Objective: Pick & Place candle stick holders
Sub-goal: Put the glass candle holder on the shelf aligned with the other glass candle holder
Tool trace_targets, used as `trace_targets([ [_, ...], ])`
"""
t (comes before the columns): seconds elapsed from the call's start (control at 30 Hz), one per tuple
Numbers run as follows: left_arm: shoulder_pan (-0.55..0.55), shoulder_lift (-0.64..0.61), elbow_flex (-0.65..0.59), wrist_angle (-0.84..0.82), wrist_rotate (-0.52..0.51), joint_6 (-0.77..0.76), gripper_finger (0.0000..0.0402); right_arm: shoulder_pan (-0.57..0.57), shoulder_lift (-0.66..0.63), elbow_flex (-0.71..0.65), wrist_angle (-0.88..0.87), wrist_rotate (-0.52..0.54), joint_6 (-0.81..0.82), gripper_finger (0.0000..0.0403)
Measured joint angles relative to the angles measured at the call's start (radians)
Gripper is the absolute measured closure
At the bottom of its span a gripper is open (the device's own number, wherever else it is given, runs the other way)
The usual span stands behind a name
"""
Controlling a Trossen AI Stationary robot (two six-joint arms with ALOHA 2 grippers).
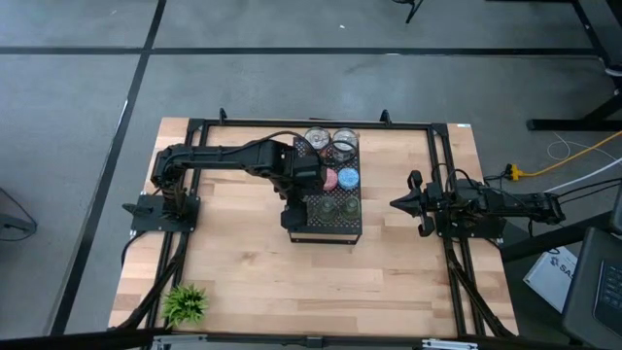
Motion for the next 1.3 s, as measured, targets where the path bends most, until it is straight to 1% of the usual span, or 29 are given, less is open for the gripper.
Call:
trace_targets([
  [0.93, -0.003, 0.002, -0.005, 0.003, -0.003, -0.001, 0.0221, 0.0, 0.0, 0.0, 0.0, 0.0, 0.0, 0.0398],
  [1.3, -0.005, 0.002, -0.005, 0.004, -0.026, 0.0, 0.0202, 0.0, 0.0, 0.0, 0.0, 0.0, 0.0, 0.0397],
])
